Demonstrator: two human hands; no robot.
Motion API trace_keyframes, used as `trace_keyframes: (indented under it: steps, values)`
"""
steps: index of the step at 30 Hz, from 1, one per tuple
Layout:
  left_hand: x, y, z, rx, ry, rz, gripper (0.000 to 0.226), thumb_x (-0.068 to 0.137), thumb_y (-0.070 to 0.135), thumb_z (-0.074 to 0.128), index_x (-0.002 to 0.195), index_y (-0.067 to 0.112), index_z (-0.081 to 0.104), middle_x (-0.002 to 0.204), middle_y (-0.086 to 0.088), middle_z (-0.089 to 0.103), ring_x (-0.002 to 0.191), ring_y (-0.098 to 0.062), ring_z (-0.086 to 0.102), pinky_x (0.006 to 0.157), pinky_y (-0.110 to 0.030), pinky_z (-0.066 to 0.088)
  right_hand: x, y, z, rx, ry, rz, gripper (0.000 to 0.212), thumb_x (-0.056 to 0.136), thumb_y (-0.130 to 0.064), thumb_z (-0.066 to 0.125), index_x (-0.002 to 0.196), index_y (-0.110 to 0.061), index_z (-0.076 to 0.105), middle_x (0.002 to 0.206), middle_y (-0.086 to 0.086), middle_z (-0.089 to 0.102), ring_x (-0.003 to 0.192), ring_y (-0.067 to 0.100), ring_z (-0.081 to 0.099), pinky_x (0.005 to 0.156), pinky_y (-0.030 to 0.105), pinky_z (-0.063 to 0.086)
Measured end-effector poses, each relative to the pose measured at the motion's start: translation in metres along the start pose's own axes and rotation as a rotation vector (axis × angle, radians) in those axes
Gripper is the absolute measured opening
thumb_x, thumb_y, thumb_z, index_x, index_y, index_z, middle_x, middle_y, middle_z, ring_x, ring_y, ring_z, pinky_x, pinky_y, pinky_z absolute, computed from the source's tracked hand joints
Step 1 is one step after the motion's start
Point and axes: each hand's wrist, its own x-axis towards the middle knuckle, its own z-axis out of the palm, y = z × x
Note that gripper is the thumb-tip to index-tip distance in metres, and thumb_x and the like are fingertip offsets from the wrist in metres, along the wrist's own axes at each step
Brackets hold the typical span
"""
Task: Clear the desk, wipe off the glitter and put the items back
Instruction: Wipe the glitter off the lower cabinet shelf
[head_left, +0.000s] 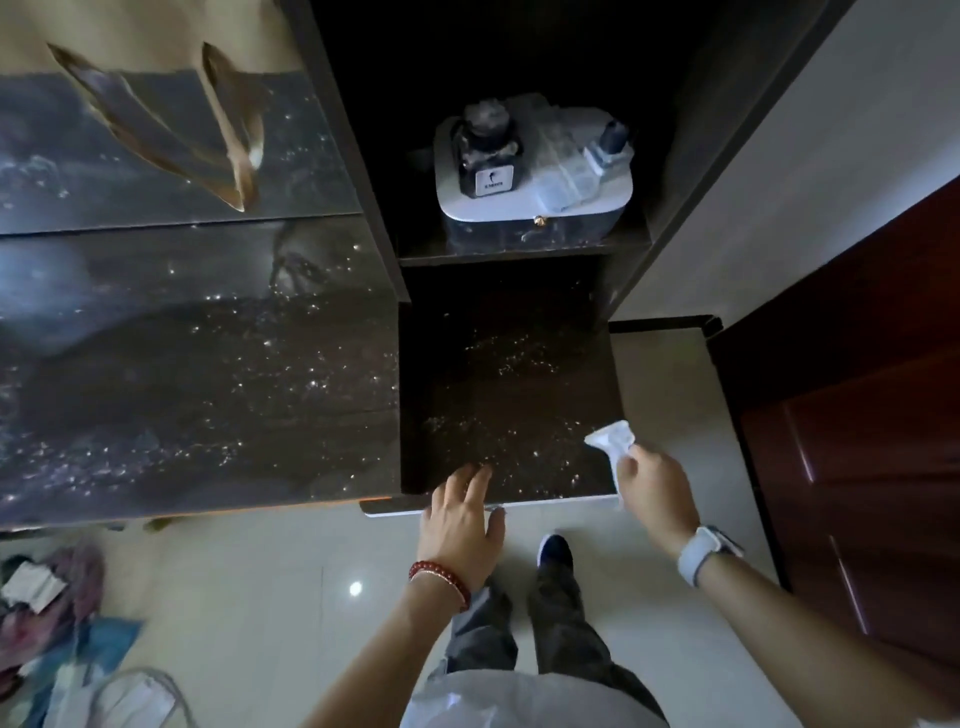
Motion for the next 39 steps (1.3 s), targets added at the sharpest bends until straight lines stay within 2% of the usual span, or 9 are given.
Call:
trace_keyframes:
  steps: [3,7,9,13,19,22,28,35,39]
  values:
    - [0.027,-0.005,0.025,0.038,0.051,-0.068,0.055,0.094,0.035,0.038,0.143,0.026,0.017,0.152,-0.003,0.015,0.136,-0.025,0.016,0.111,-0.038,0.019,0.036,0.012,0.018,-0.141,0.167,-0.150,0.012,0.084,0.004,0.047,0.076,0.006,0.056,0.071,0.022,0.056,0.068,0.038,0.054,0.060,0.041,0.047]
    - [0.058,-0.012,0.054,0.066,0.132,-0.141,0.057,0.092,0.034,0.041,0.143,0.022,0.020,0.153,-0.007,0.011,0.140,-0.028,0.007,0.109,-0.044,0.017,0.053,0.025,0.049,-0.199,0.013,-0.301,0.030,0.084,-0.012,0.045,0.108,0.001,0.057,0.087,0.017,0.057,0.082,0.035,0.054,0.070,0.041,0.049]
    - [0.068,-0.017,0.069,0.041,0.190,-0.157,0.055,0.089,0.032,0.042,0.140,0.016,0.030,0.151,-0.015,0.020,0.139,-0.034,0.013,0.107,-0.051,0.020,0.040,0.042,0.062,-0.306,-0.156,-0.489,0.041,0.081,-0.028,0.040,0.110,-0.010,0.062,0.086,0.010,0.060,0.082,0.030,0.056,0.067,0.037,0.047]
    - [0.079,-0.025,0.083,0.064,0.315,-0.141,0.059,0.081,0.036,0.032,0.134,0.009,0.037,0.142,-0.025,0.033,0.133,-0.042,0.026,0.105,-0.057,0.020,0.039,0.060,0.062,-0.239,-0.167,-0.646,0.035,0.081,-0.027,0.042,0.102,-0.012,0.066,0.101,0.010,0.062,0.097,0.026,0.053,0.080,0.039,0.045]
    - [0.101,-0.029,0.090,0.045,0.381,-0.167,0.059,0.083,0.036,0.031,0.135,0.007,0.035,0.144,-0.026,0.030,0.134,-0.042,0.023,0.107,-0.055,0.017,0.078,0.074,0.086,-0.392,-0.370,-1.006,0.052,0.087,-0.024,0.033,0.137,-0.009,0.031,0.146,0.014,0.034,0.138,0.025,0.021,0.114,0.043,0.011]
    - [0.111,-0.031,0.092,0.061,0.410,-0.166,0.057,0.084,0.037,0.032,0.135,0.009,0.033,0.144,-0.025,0.030,0.134,-0.042,0.024,0.107,-0.055,0.018,0.106,0.068,0.090,-0.401,-0.352,-0.998,0.051,0.090,-0.026,0.031,0.139,-0.012,0.030,0.150,0.011,0.021,0.140,0.025,0.015,0.116,0.040,0.005]
    - [0.124,-0.030,0.090,0.076,0.451,-0.194,0.060,0.085,0.040,0.029,0.138,0.010,0.031,0.147,-0.023,0.026,0.136,-0.039,0.021,0.109,-0.052,0.013,0.172,0.004,0.106,-0.323,-0.211,-0.554,0.062,0.092,-0.042,0.016,0.147,-0.013,0.008,0.155,0.009,-0.001,0.142,0.028,-0.006,0.115,0.039,-0.007]
    - [0.152,-0.025,0.063,0.115,0.478,-0.159,0.062,0.084,0.039,0.030,0.136,0.007,0.035,0.145,-0.022,0.031,0.135,-0.038,0.026,0.107,-0.053,0.020,0.081,0.050,0.095,-0.407,-0.453,-1.096,0.051,0.097,-0.043,0.013,0.142,-0.023,0.027,0.153,0.003,0.019,0.142,0.025,0.007,0.112,0.043,0.010]
    - [0.172,-0.031,0.056,0.198,0.476,-0.123,0.065,0.083,0.043,0.027,0.139,0.011,0.031,0.147,-0.019,0.029,0.136,-0.038,0.022,0.108,-0.053,0.018,0.159,0.005,0.102,-0.341,-0.313,-0.872,0.056,0.092,-0.044,0.019,0.140,-0.020,0.032,0.150,0.008,0.027,0.141,0.029,0.010,0.114,0.044,0.014]
